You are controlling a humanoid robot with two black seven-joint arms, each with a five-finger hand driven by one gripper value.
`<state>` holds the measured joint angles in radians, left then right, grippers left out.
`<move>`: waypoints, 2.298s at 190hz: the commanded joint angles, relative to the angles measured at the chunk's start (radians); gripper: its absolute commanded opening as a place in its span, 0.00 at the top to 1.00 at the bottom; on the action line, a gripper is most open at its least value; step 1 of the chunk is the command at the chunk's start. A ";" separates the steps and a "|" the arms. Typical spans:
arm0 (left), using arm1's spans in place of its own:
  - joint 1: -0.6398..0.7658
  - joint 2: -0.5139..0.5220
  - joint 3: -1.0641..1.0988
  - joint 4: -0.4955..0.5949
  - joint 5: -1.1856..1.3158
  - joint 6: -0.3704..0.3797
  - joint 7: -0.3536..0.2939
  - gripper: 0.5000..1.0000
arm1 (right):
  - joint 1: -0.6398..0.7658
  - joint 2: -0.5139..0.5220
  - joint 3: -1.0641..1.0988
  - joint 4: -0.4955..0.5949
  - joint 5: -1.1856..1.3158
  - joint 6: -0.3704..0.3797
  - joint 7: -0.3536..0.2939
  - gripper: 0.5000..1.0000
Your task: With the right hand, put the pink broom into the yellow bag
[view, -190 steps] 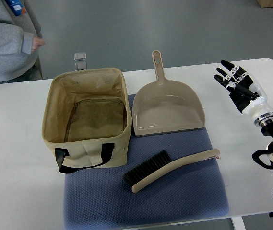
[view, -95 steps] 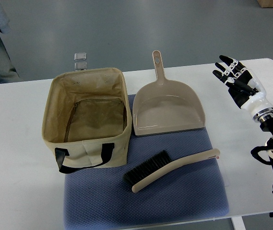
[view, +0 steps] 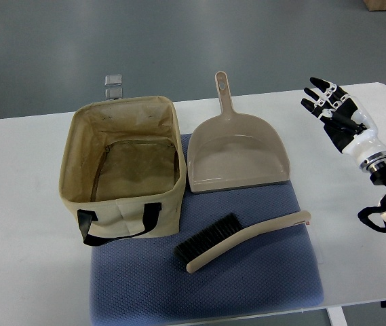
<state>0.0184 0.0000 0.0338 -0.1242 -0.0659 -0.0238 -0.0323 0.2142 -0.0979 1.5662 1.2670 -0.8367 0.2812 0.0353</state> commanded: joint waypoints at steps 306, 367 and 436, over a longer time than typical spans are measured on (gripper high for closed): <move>0.000 0.000 0.000 0.000 0.000 -0.001 0.000 0.00 | 0.363 -0.543 -1.123 0.114 -0.880 -0.186 0.333 0.16; 0.000 0.000 0.000 0.000 0.000 0.001 0.000 0.00 | 0.352 -0.554 -1.149 0.112 -0.970 -0.234 0.331 0.49; 0.000 0.000 0.000 0.000 0.000 -0.001 0.000 0.00 | 0.343 -0.556 -1.149 0.112 -1.003 -0.286 0.331 1.00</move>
<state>0.0184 0.0000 0.0337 -0.1242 -0.0660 -0.0238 -0.0321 0.5592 -0.6521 0.4158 1.3790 -1.8358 0.0225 0.3666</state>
